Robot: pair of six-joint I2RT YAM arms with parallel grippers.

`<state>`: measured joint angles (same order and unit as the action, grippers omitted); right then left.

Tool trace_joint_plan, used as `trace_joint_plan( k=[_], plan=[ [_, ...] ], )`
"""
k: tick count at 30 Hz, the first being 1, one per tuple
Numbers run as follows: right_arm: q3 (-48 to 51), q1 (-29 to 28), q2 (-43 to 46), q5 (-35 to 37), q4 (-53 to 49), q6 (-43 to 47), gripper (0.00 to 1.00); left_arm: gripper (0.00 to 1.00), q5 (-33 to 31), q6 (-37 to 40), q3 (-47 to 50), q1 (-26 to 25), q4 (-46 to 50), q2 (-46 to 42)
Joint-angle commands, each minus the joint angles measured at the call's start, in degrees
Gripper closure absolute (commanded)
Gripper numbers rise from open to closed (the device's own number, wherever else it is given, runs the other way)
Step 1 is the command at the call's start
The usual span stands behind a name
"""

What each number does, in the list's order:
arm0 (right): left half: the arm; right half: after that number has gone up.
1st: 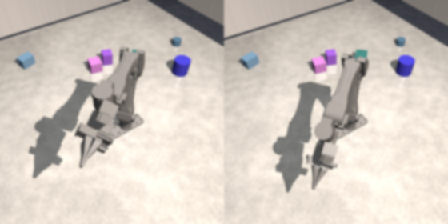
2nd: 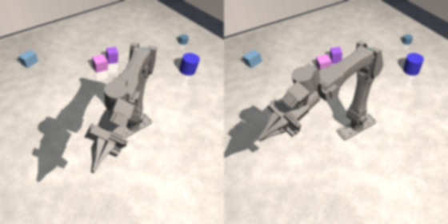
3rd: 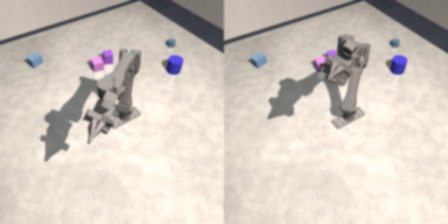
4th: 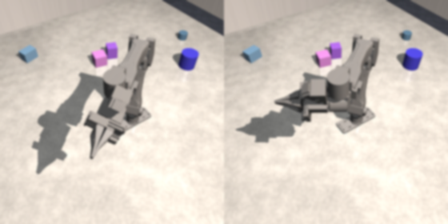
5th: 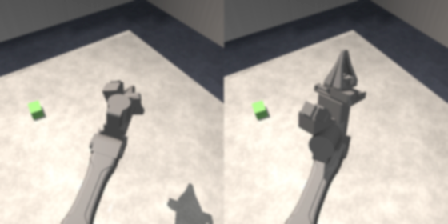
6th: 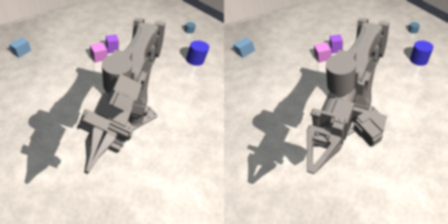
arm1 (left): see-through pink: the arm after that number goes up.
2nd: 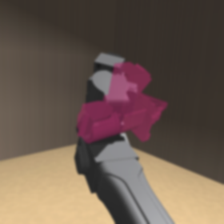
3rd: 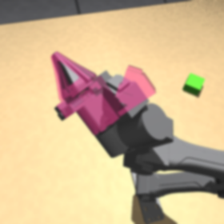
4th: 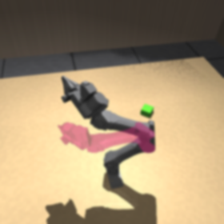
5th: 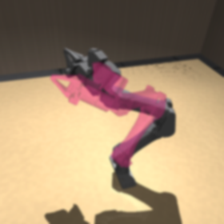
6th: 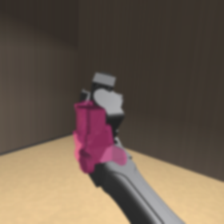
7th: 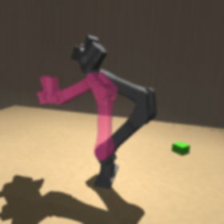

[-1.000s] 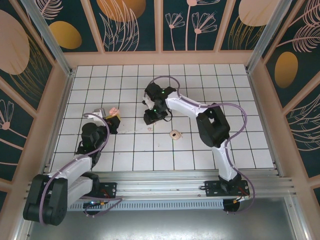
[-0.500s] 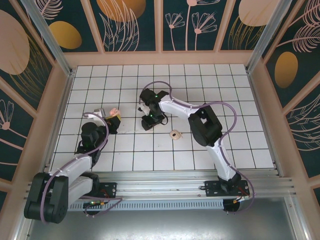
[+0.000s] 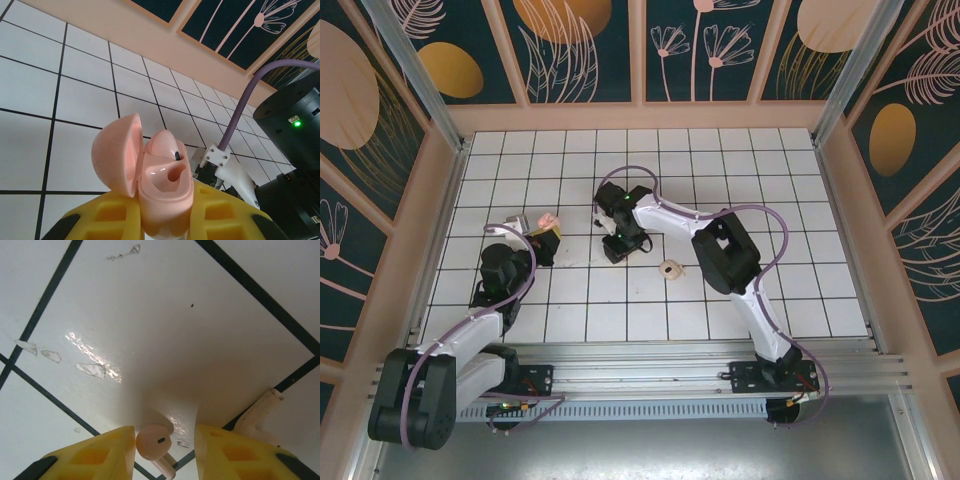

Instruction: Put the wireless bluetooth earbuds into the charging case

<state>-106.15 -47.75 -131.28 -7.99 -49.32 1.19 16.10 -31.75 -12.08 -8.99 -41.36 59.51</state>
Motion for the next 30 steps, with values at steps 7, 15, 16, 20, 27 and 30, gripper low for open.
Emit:
trace_joint_plan(
  k=[7,15,16,20,27,30],
  plan=[
    [0.5,-1.4,-1.3,3.1,0.6,-0.3,0.70,0.97,0.9,1.3,-1.8,0.4,-0.5,-1.4],
    [2.6,-1.6,0.7,3.6,3.3,-1.6,0.78,0.97,1.3,2.1,-2.1,0.4,-0.5,-1.5],
    [3.3,-1.6,1.5,3.6,4.0,-1.9,0.78,0.97,1.5,2.4,-2.0,0.4,-1.0,-1.5],
    [7.0,-1.4,6.0,3.3,8.4,-3.7,0.79,0.97,2.4,3.0,-1.9,0.5,-2.6,-1.4],
    [19.0,0.5,18.2,0.1,22.1,-8.6,0.81,0.97,8.1,3.4,-2.4,0.2,-5.9,-0.4],
    [25.2,2.2,24.2,-1.8,28.6,-10.8,0.82,0.97,10.3,3.8,-2.7,-0.2,-8.3,0.4]
  ],
)
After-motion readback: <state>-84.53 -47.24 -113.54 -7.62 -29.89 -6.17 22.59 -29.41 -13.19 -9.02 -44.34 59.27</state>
